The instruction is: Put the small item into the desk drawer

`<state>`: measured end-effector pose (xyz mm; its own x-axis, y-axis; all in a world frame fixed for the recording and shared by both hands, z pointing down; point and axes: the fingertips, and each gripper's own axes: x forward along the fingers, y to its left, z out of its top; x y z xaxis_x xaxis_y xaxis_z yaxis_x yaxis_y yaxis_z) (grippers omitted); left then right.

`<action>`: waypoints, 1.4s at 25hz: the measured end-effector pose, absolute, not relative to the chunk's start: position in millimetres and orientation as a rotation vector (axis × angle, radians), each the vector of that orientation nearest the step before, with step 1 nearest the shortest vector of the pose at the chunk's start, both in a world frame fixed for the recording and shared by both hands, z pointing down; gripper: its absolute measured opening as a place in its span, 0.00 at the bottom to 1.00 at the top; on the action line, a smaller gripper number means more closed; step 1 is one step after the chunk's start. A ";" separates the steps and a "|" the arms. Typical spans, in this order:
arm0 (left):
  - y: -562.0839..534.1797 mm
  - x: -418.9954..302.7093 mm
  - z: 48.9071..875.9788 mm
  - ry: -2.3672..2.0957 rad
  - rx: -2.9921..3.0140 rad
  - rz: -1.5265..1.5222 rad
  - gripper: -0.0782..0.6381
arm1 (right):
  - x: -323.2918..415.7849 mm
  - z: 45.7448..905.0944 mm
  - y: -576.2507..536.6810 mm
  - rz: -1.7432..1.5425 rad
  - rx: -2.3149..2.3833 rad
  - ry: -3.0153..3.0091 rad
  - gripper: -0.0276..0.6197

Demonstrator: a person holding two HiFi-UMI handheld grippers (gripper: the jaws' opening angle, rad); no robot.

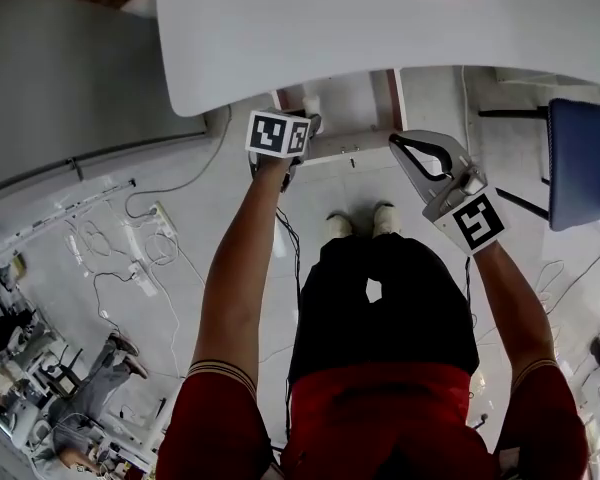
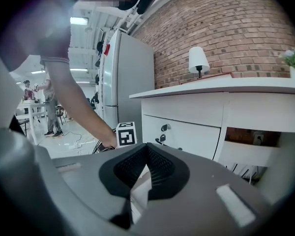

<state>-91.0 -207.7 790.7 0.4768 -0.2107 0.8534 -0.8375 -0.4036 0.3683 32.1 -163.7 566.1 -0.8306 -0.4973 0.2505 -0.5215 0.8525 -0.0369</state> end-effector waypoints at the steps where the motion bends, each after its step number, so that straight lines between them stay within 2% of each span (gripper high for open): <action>1: -210.8 -91.6 795.3 -0.870 1.874 0.947 0.28 | 31.9 568.8 -165.8 0.151 0.783 -2.794 0.06; 29: -224.0 -88.2 879.6 -0.755 1.745 1.247 0.29 | 36.6 617.1 -181.8 0.108 0.799 -2.754 0.06; 35: -220.8 -85.8 883.3 -0.770 1.739 1.197 0.30 | 30.6 621.3 -180.5 0.109 0.787 -2.766 0.06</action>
